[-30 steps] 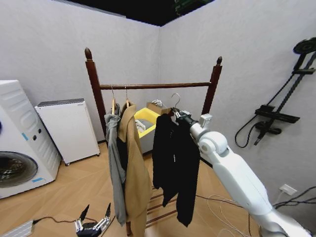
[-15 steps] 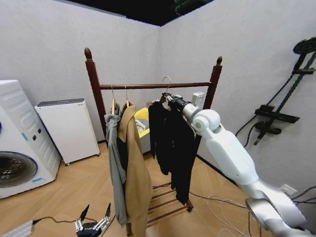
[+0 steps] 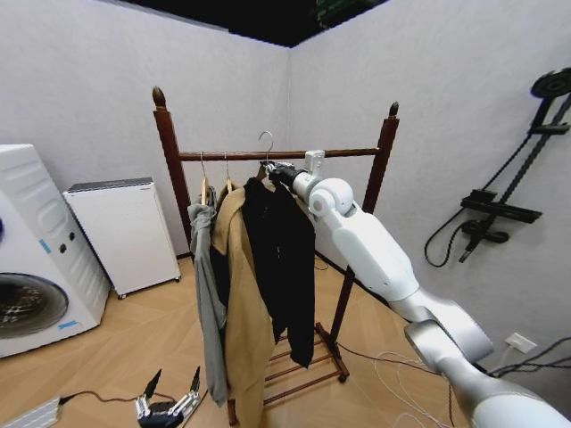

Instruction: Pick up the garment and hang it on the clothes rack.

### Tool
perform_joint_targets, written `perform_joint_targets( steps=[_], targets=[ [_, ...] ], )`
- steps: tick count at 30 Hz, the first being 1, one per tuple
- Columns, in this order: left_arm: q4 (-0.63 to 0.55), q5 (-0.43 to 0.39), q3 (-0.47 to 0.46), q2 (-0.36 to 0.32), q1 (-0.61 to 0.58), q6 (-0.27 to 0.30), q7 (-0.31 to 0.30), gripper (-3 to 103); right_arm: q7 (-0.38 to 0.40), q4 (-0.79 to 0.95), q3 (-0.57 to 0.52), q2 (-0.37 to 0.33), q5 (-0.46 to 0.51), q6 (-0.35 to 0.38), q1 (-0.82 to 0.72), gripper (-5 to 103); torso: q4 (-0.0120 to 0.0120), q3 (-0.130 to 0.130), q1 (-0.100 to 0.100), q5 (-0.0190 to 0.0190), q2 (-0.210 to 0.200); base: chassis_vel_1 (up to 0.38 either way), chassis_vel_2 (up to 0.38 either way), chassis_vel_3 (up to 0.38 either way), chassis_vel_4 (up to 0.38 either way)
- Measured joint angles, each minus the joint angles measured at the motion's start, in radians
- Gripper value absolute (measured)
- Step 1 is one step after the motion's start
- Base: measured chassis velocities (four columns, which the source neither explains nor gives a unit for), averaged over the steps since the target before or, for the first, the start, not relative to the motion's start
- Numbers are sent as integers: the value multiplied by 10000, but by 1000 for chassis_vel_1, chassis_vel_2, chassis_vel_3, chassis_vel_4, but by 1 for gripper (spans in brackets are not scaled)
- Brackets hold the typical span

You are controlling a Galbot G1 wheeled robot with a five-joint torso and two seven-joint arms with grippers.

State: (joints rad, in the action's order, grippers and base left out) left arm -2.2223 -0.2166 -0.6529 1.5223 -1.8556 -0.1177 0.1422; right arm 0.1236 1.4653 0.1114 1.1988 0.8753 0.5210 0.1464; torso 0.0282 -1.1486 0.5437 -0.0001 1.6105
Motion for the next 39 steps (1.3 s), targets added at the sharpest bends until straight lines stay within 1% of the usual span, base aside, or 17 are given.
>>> perform_joint_targets(
  steps=[7,9,12,14,15,16,18,19,22,25,28,31,33,34,36,38,39],
  targets=[
    [0,0,0,0,0,0,0,100,-234,65,-8,-220,-54,1,-374,7,2,-1,1,2,0,0,0,0,0],
    [0,0,0,0,0,0,0,100,-326,104,-13,-227,-110,-60,-421,11,2,-1,0,3,0,0,0,0,0],
    [0,0,0,0,0,0,1,100,-273,206,-17,-132,-60,-268,-429,27,-2,1,0,0,0,0,0,0,0],
    [0,0,0,0,0,1,1,100,-227,286,-42,-137,15,-286,-438,27,-4,1,0,0,0,0,0,0,0],
    [0,0,0,0,0,0,0,100,-163,544,-135,-241,163,-296,-528,38,-6,1,0,-2,0,0,0,0,0],
    [0,0,0,0,0,0,0,100,-163,544,-135,-241,163,-296,-528,38,-6,1,0,-2,0,0,0,0,0],
    [0,0,0,1,1,0,0,100,-22,1264,-423,-684,405,-232,-922,48,-5,1,0,-1,0,0,0,0,0],
    [0,0,0,1,1,0,0,100,-22,1264,-423,-684,405,-232,-922,48,-5,1,0,-1,0,0,0,0,0],
    [0,0,0,0,0,1,1,100,508,2879,-956,-1915,1002,5,-1871,65,4,2,0,5,1,0,0,0,0],
    [0,0,0,0,1,0,0,100,536,3503,-1210,-2453,1078,10,-2350,71,5,2,-1,4,1,0,0,0,0],
    [0,0,-1,0,1,0,-2,100,947,4708,-1916,-3310,1304,-48,-3639,86,2,2,-2,1,1,0,0,0,0],
    [0,0,-1,0,1,0,0,100,1158,5048,-2126,-3492,1320,-105,-4112,92,-2,2,-2,0,1,0,0,0,0],
    [0,0,-1,-1,0,0,3,100,1623,5859,-2711,-3789,1214,-244,-5627,99,-1,1,-2,2,1,0,0,0,0],
    [0,0,-1,-1,0,0,3,100,1623,5859,-2711,-3789,1214,-244,-5627,99,-1,1,-2,2,1,0,0,0,0],
    [0,0,0,-1,0,0,-1,100,1887,6654,-3936,-3638,344,-551,-7951,100,1,1,-2,3,1,0,0,0,0],
    [0,0,-1,0,0,1,0,100,1894,6799,-4314,-3522,-5,-604,-8624,100,-1,1,-2,3,1,0,0,0,0],
    [0,0,-1,1,0,0,-3,100,1886,6981,-4848,-3322,-542,-684,-9623,100,-1,2,-2,1,1,0,0,0,0]
  ],
)
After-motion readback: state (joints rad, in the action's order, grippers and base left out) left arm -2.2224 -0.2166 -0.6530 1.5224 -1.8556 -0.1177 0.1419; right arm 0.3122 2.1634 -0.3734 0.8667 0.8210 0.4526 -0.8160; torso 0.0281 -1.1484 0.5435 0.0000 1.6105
